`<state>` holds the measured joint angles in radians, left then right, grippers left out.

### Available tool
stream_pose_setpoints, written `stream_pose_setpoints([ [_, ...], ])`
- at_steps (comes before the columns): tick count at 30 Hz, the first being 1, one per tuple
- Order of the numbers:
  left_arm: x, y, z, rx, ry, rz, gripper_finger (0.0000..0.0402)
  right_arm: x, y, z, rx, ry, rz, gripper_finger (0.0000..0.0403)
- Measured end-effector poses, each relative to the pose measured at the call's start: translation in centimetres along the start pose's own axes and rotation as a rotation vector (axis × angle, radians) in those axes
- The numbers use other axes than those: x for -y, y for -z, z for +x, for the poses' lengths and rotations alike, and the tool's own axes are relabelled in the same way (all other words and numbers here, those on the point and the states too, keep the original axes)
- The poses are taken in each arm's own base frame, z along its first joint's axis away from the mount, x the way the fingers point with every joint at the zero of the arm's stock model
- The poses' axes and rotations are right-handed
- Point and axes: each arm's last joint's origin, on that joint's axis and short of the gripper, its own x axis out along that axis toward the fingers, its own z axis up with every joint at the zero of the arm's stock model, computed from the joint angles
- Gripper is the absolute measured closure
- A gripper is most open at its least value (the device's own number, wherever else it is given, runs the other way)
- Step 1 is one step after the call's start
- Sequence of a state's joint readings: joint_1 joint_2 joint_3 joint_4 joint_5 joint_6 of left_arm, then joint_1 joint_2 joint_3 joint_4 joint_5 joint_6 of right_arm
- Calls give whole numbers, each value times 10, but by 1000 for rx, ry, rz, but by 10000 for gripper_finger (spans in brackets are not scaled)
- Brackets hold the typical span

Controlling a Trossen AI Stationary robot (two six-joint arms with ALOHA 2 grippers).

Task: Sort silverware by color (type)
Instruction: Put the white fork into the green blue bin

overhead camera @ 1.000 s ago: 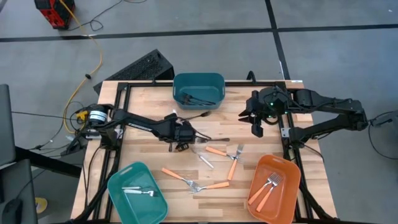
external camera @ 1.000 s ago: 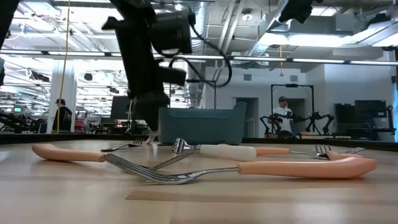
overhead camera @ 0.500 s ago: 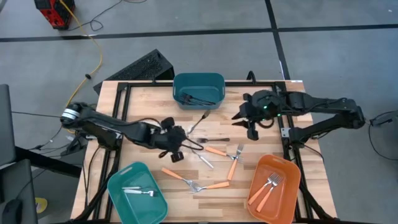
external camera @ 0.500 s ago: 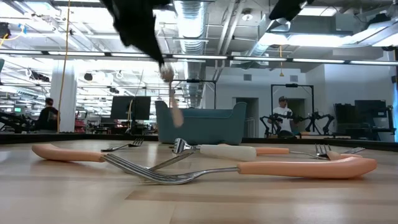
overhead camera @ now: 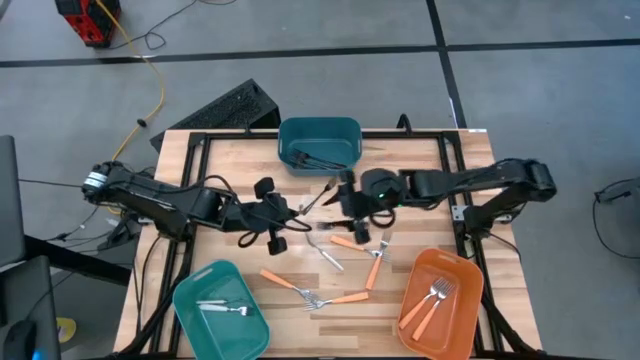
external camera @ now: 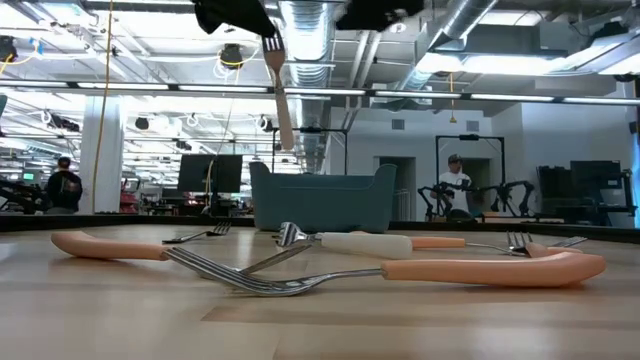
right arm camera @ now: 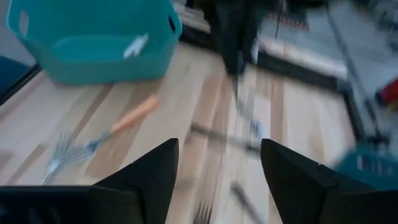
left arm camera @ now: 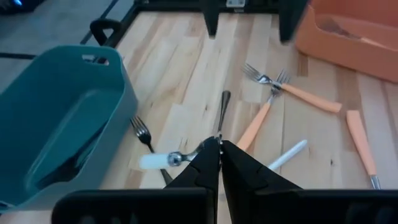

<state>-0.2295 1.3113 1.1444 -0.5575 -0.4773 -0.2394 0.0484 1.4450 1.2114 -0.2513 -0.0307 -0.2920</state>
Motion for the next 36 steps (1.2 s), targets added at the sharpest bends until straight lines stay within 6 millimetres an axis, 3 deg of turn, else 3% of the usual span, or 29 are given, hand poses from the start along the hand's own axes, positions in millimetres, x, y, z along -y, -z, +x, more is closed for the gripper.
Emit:
stream_pose_setpoints([
  [13,0,1,0,-4,-6,3,401,17,13,73,75,-19,22,147],
  [25,-1,0,0,4,-32,13,401,20,12,89,167,-11,15,153],
  [29,-1,0,0,5,-32,13,401,20,12,89,165,-8,16,203],
  [36,-1,-1,0,15,-30,7,401,24,14,89,153,-1,11,356],
])
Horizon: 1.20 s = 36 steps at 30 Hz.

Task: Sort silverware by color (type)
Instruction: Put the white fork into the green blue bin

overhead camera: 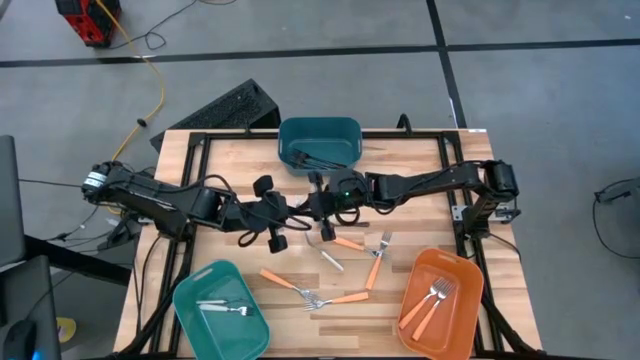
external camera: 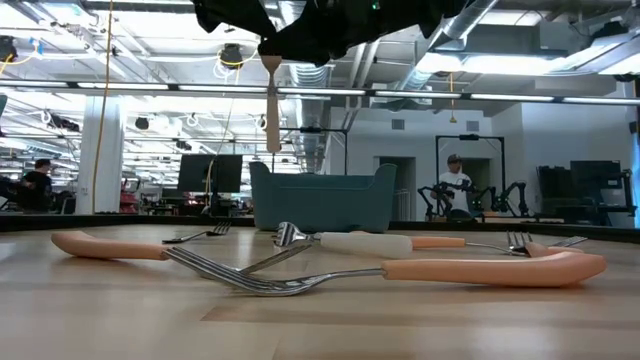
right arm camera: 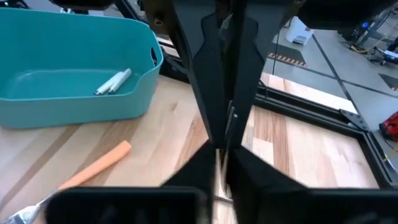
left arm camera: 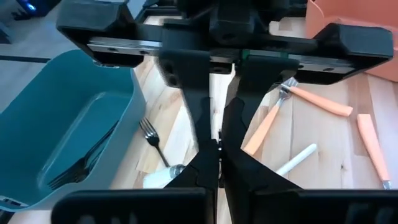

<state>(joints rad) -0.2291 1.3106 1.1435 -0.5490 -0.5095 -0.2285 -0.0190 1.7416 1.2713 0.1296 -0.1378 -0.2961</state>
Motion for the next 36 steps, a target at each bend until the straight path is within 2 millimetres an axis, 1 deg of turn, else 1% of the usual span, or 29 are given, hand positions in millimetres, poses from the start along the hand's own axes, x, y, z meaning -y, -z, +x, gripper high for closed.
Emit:
stream_pose_setpoints([
  [1,0,0,0,2,-1,-3,401,1,1,0,-3,1,-6,374],
  [2,0,0,0,1,3,-4,401,1,1,0,-5,1,-7,381],
  [10,0,-1,0,6,-7,-8,401,0,1,0,-6,2,-4,382],
  [13,0,0,0,1,-8,8,392,-4,0,0,-13,-5,-3,382],
  [17,1,0,-1,0,-11,68,352,-9,0,1,-27,-12,-1,382],
  [22,0,-1,-2,1,-30,108,276,-15,2,1,-74,27,-6,382],
  [25,-2,-6,-12,13,-17,110,236,-17,3,1,-97,22,-6,382],
  [28,-5,-11,-27,23,-4,113,213,-17,3,1,-89,23,-1,382],
  [31,-10,-17,-45,51,10,94,204,-16,-3,2,-23,39,15,382],
  [34,-17,-23,-65,113,29,66,203,-19,-5,15,86,41,8,382],
  [36,-23,-26,-79,156,24,44,203,-24,-2,21,110,21,5,382],
])
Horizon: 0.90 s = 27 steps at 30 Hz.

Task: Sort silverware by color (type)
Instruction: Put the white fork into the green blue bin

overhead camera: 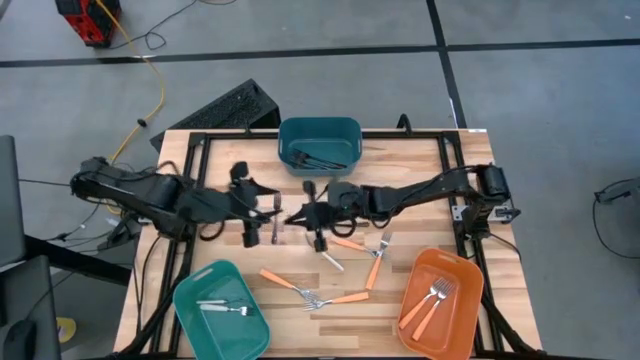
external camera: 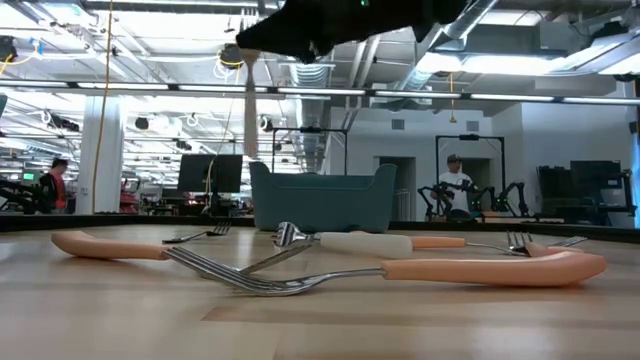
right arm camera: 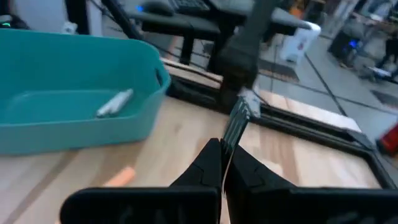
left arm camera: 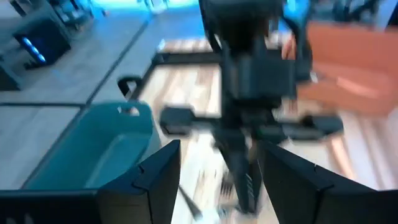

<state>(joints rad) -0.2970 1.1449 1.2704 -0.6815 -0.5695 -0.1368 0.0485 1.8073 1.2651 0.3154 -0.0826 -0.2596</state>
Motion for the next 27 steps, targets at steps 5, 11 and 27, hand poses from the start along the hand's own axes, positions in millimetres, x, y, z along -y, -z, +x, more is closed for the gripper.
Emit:
stream_pose_setpoints([
  [5,-17,-11,-29,130,-56,-77,203,-12,4,31,95,-28,6,382],
  [11,-34,-17,-54,256,-80,-147,203,-34,-3,75,144,-144,-18,382],
  [27,-46,-20,-69,331,-122,-239,203,-82,-53,121,139,-271,-245,382],
])
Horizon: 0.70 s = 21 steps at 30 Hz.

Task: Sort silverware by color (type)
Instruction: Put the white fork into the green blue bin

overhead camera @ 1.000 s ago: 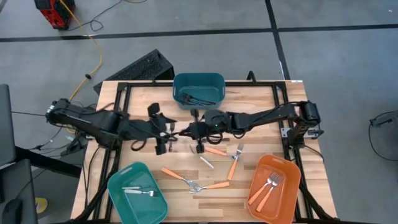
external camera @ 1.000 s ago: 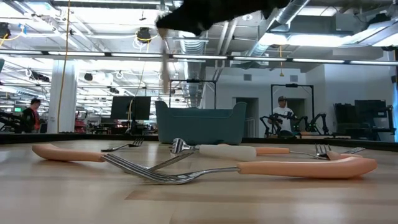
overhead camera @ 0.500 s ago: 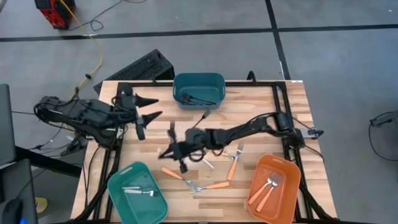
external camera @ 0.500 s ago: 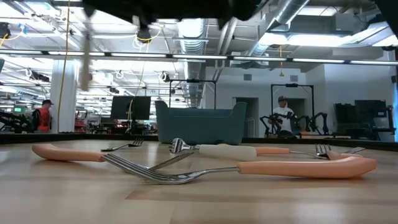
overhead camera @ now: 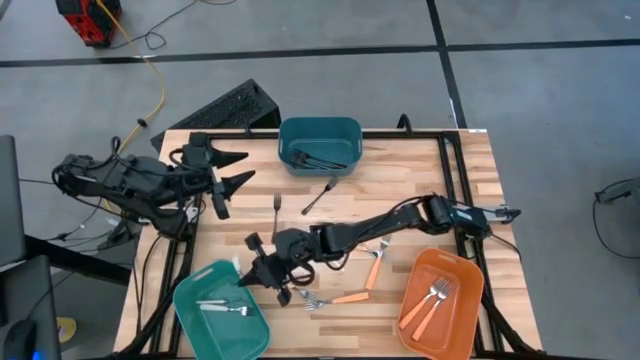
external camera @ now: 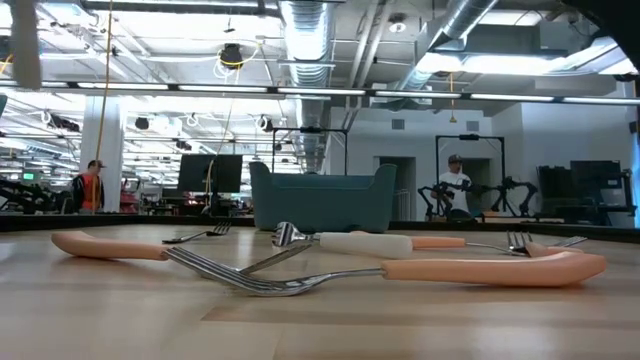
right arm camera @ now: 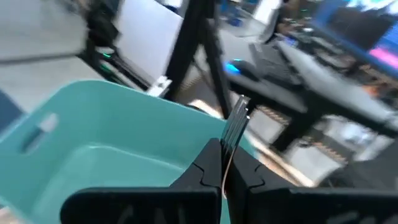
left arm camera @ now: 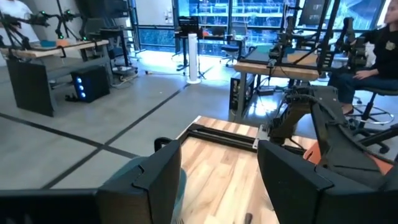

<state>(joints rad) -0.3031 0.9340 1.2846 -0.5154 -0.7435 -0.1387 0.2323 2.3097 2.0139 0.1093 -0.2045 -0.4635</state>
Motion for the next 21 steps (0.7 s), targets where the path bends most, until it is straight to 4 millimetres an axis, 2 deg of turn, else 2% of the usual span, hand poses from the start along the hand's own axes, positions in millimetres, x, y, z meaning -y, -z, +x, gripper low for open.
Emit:
stream_pose_setpoints([
  [5,0,0,1,-2,1,-9,203,-6,-1,0,-90,75,-108,382],
  [14,0,0,1,-1,-5,-4,203,-20,-15,4,158,-111,-244,382],
  [21,0,0,1,-2,-5,-3,203,-12,4,12,255,-193,-128,382],
])
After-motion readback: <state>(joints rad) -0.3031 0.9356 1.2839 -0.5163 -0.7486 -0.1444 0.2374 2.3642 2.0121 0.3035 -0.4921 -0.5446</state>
